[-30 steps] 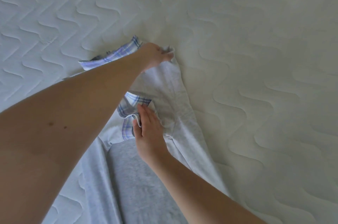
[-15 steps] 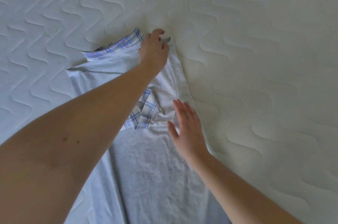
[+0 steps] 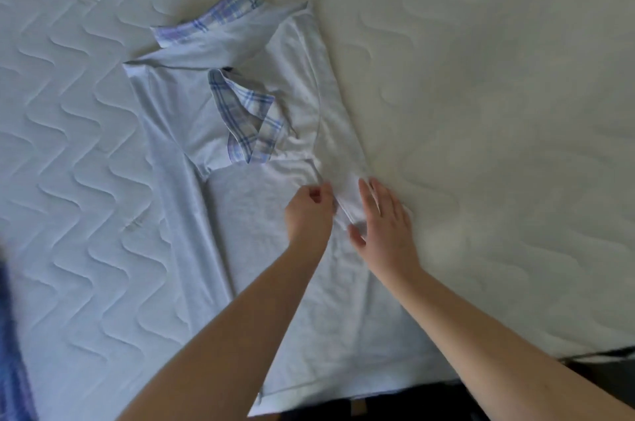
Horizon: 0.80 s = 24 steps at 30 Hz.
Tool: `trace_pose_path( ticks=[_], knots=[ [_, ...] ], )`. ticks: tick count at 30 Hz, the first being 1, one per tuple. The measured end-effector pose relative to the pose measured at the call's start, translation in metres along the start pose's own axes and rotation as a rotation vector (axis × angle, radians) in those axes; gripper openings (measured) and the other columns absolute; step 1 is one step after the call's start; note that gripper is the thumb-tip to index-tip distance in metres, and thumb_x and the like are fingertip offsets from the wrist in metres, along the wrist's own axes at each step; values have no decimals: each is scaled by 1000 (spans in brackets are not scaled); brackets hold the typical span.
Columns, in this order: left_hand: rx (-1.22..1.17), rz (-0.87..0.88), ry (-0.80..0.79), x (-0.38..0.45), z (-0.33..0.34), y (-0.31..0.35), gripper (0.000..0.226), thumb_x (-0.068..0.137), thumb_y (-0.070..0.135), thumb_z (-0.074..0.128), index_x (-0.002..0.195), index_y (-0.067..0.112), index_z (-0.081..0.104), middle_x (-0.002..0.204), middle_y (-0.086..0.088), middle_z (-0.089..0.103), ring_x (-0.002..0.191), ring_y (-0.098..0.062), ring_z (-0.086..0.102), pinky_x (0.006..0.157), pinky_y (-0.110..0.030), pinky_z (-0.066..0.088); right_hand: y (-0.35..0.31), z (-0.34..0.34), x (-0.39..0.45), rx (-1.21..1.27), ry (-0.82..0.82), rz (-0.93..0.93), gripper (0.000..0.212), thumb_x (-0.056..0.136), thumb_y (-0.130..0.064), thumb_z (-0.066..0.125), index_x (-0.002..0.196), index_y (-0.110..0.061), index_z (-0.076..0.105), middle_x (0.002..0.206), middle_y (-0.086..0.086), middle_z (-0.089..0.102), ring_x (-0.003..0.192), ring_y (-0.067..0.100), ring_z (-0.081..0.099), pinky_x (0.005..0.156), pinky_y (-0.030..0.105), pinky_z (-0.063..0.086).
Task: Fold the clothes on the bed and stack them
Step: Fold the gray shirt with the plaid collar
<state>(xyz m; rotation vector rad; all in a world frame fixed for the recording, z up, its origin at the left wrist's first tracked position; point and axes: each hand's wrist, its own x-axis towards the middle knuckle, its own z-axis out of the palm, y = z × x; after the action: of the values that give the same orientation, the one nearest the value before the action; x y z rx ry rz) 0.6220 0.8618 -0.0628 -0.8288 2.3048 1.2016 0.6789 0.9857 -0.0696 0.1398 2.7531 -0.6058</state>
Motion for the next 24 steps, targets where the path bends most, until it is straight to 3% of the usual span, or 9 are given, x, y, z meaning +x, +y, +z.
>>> trace_pose_path(
  ticks=[3,6,8,11,14,17,20,22,24],
  knots=[
    [-108,-82,-115,-13,9,-8,28,91,48,59,93,21,65,76,5,73,71,-7,71,70,-29,58,8,7,-33,8,4,121,82,86,-33,64,154,-18,19,152,8,34,137,27,36,110,37,30],
    [-179,-139,-289,-16,18,-6,26,89,36,67,92,11,69,86,-7,75,81,-19,73,77,-36,61,16,11,-61,21,51,201,80,84,-29,67,152,-16,27,142,8,45,130,28,42,105,38,34],
    [-301,-155,-416,-24,22,-8,18,88,25,71,94,9,68,96,-10,74,90,-24,72,76,-32,61,22,13,-81,5,88,232,76,81,-24,69,148,-12,36,132,11,52,120,31,50,98,42,41],
    [-397,-183,-688,-45,29,-14,28,88,19,72,113,12,62,109,-5,73,99,-18,70,77,-23,58,27,17,-113,-38,142,282,67,79,-19,69,141,-9,45,117,14,59,103,34,57,85,45,48],
    [-364,-225,-816,-69,38,-29,32,91,12,67,121,10,58,116,-7,70,102,-17,70,85,-27,57,32,21,-143,-92,128,366,65,80,-20,66,141,-12,46,115,13,60,98,33,58,81,44,46],
    [-321,-258,-754,-91,45,-46,25,98,14,56,122,9,58,113,-10,71,94,-20,71,88,-36,57,39,24,-171,-120,90,426,71,78,-18,67,144,-14,41,115,13,59,98,34,57,81,44,44],
    [-400,-278,-585,-108,45,-59,26,101,20,43,120,11,58,100,-6,70,75,-14,70,64,-30,59,45,26,-194,-133,87,414,77,74,-23,74,143,-14,42,111,10,60,95,31,58,79,42,44],
    [-435,-276,-444,-114,42,-69,24,102,25,39,112,13,57,102,-7,67,81,-18,69,56,-26,56,47,28,-208,-144,111,363,78,69,-24,80,140,-14,47,105,9,61,91,30,60,76,41,46],
    [-424,-244,-350,-120,36,-79,23,102,32,38,101,18,56,103,-5,65,87,-22,67,58,-33,59,46,31,-220,-148,121,306,77,66,-23,82,136,-14,50,102,7,61,89,28,60,75,39,47]
  ],
)
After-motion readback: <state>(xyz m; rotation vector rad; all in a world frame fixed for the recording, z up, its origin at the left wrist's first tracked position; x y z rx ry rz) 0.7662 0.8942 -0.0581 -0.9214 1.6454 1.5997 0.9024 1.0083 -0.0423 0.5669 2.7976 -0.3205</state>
